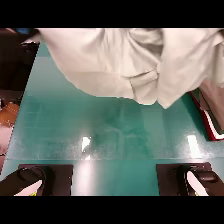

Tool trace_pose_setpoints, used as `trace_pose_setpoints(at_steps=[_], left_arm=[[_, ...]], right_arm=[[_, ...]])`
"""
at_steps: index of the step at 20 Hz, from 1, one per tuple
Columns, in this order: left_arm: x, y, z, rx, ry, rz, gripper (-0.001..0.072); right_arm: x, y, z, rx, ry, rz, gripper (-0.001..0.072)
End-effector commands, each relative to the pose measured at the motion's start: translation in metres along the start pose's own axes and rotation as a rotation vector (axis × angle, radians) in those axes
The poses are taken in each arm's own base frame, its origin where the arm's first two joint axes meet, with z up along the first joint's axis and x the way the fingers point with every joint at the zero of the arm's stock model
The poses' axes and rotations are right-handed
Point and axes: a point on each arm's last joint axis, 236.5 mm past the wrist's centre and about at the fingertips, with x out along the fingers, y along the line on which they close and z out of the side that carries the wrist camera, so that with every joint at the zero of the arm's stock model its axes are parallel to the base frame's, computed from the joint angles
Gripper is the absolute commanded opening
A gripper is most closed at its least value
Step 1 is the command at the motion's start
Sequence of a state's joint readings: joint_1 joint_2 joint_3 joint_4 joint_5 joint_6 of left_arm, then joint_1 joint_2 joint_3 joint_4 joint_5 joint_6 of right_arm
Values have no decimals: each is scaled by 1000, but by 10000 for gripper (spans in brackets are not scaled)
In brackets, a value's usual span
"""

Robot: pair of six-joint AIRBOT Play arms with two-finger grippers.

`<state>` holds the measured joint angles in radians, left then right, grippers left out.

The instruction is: Fold the shirts.

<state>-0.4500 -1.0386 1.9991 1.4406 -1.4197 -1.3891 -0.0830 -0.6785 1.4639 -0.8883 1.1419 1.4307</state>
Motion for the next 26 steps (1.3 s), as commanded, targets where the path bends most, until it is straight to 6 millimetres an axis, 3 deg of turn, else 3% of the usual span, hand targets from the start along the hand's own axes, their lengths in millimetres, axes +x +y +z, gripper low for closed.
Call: trace_pose_setpoints(at_steps=[1, 4, 7, 12, 15, 17, 18, 19, 20, 23, 26], left_arm=[[-41, 10, 22, 20, -95, 66, 23], [-42, 17, 3, 18, -21, 95, 23], [-8, 32, -61, 7, 233, 139, 23], [70, 25, -196, -28, 627, 96, 23], [118, 23, -249, -79, 652, 108, 23], [138, 24, -260, -119, 609, 127, 23], [142, 24, -258, -133, 589, 134, 23], [143, 25, -255, -145, 574, 140, 22], [142, 25, -253, -146, 571, 141, 23], [140, 25, -254, -147, 580, 141, 23], [140, 24, -254, -152, 579, 137, 23]], right_arm=[[-27, -2, 0, -15, 71, -69, 12], [-27, -28, -38, 121, 297, -129, 12], [-10, -53, -95, 253, 560, -113, 12], [59, -81, -219, 405, 887, 14, 15], [112, -113, -273, 474, 884, -22, 16], [142, -137, -286, 453, 837, -52, 20], [150, -146, -289, 433, 836, -50, 107], [153, -153, -289, 438, 843, -52, 385], [150, -160, -285, 451, 862, -48, 557], [120, -178, -271, 462, 912, -24, 555], [81, -180, -290, 537, 929, -52, 554]])
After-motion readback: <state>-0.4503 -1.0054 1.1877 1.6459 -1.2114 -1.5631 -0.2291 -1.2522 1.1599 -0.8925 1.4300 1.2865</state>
